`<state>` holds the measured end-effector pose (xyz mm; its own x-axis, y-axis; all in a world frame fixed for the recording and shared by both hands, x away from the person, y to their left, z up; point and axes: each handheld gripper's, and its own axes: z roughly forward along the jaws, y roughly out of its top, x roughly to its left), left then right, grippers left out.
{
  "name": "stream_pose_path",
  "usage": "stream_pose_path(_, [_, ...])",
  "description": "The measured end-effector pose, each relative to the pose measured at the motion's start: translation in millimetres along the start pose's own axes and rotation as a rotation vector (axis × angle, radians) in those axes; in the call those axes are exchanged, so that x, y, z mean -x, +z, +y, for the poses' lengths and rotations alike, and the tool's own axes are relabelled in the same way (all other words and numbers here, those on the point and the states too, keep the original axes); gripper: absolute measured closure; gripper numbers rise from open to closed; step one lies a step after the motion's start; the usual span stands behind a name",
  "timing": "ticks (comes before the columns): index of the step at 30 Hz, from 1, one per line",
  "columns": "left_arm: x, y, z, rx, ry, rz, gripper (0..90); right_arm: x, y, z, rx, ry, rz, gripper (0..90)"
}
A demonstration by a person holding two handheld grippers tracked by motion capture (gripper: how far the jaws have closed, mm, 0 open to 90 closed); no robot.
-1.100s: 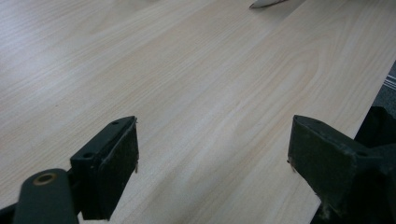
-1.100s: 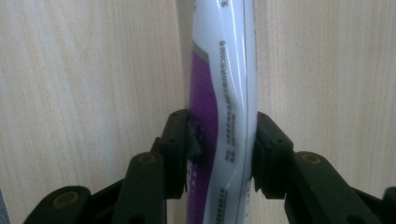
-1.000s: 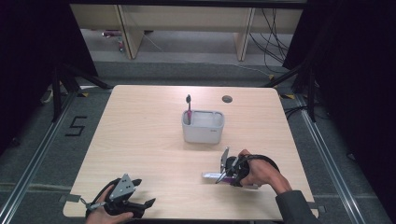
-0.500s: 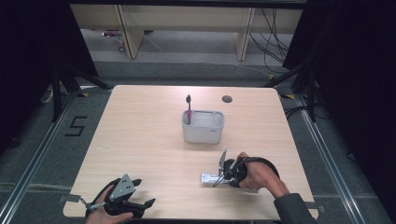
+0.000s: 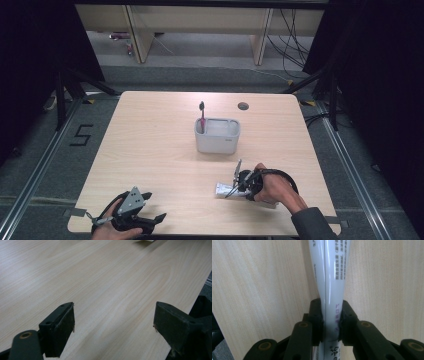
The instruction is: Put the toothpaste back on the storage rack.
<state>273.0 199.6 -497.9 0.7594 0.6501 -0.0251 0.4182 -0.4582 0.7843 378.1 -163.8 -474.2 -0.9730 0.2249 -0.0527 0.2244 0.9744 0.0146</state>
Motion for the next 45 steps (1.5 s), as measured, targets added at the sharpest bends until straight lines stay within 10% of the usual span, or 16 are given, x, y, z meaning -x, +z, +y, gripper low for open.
stream_pose_path(11, [1.5,-0.9,0.4,0.010,-0.012,-0.001,16.8,-1.6,0.5,10.7,-0.086,0.066,0.020,75.8])
stream_pose_path(26, [0.4,-0.7,0.0,0.021,-0.010,0.003,16.8,2.0,4.2,10.0,-0.030,0.014,0.016,76.1])
stream_pose_path(27, [0.3,-1.1,-0.1,0.010,-0.008,-0.003,16.8,-1.4,2.0,9.1,-0.054,0.080,0.007,76.2])
stream_pose_path(30, [1.3,-0.6,0.3,0.020,-0.016,0.001,16.8,-1.2,-0.9,8.3,-0.057,0.080,-0.027,76.3])
stream_pose_path(37, [0.2,-2.9,0.9,0.023,-0.008,0.008,16.8,1.6,-18.1,2.2,0.078,0.125,-0.069,76.4])
stream_pose_path(45, [0.4,-3.0,0.9,0.012,-0.010,-0.003,16.8,9.0,-37.1,-13.5,0.378,0.242,-0.086,76.4])
